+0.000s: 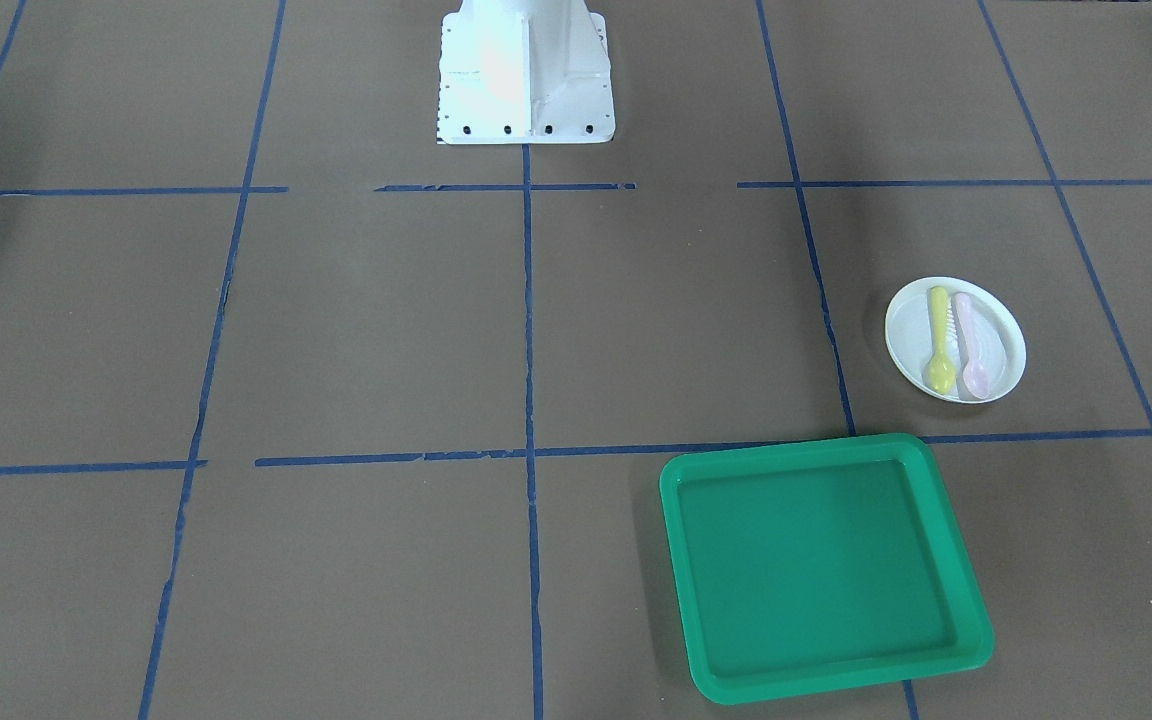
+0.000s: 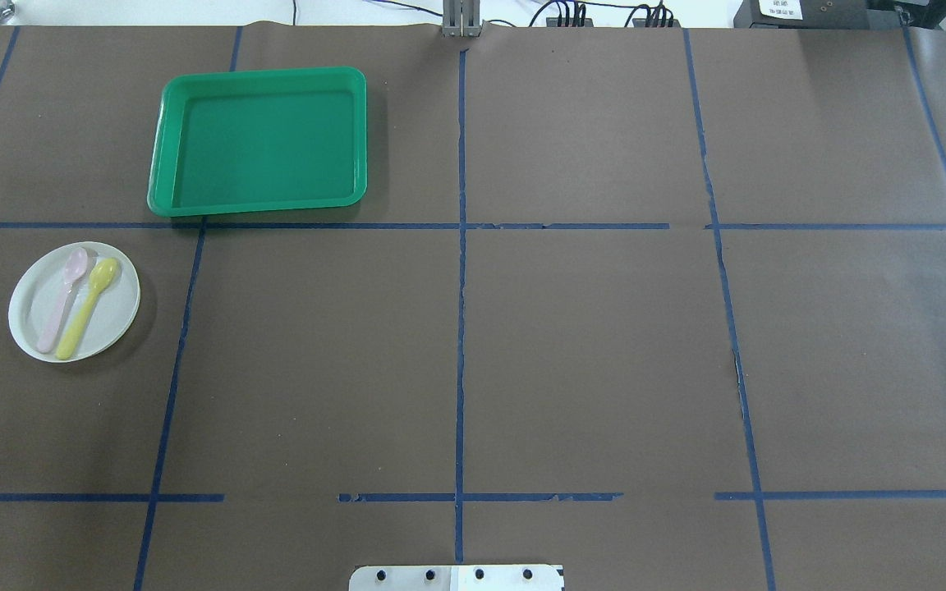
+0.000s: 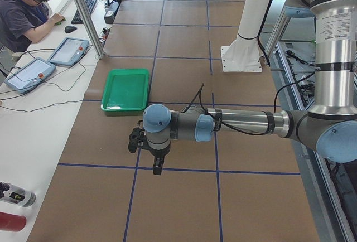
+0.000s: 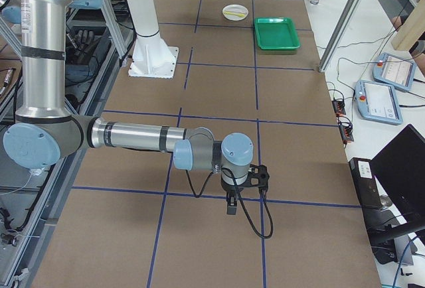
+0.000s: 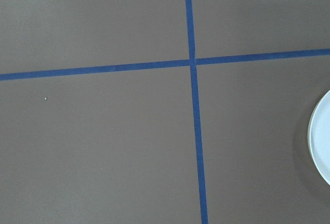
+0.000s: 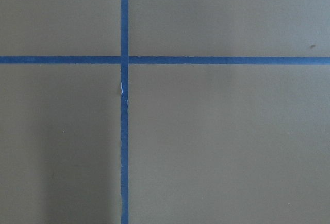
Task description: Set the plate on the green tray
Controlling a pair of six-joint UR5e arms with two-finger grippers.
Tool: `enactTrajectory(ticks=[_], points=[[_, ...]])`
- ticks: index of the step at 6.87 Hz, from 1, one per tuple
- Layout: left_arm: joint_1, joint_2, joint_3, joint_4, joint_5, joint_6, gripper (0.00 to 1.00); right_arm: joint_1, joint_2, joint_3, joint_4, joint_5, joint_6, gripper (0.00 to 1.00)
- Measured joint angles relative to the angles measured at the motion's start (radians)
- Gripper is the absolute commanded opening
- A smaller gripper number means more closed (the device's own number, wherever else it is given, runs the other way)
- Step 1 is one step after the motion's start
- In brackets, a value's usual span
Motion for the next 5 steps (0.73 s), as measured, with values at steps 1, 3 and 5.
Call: enactTrajectory(ticks=[1, 3, 5], points=[[0.006, -0.016, -0.006, -0.015, -0.014, -0.010, 1.00, 0.000, 0.000, 0.000, 0.000, 0.000, 0.000, 1.00], [0.069, -0.034, -0.008, -0.145, -0.062, -0.135, 1.00, 0.000, 0.000, 0.000, 0.000, 0.000, 0.000, 1.00], [0.199, -0.033, 0.032, -0.363, -0.064, -0.359, 1.00, 0.000, 0.000, 0.000, 0.000, 0.000, 0.000, 1.00]])
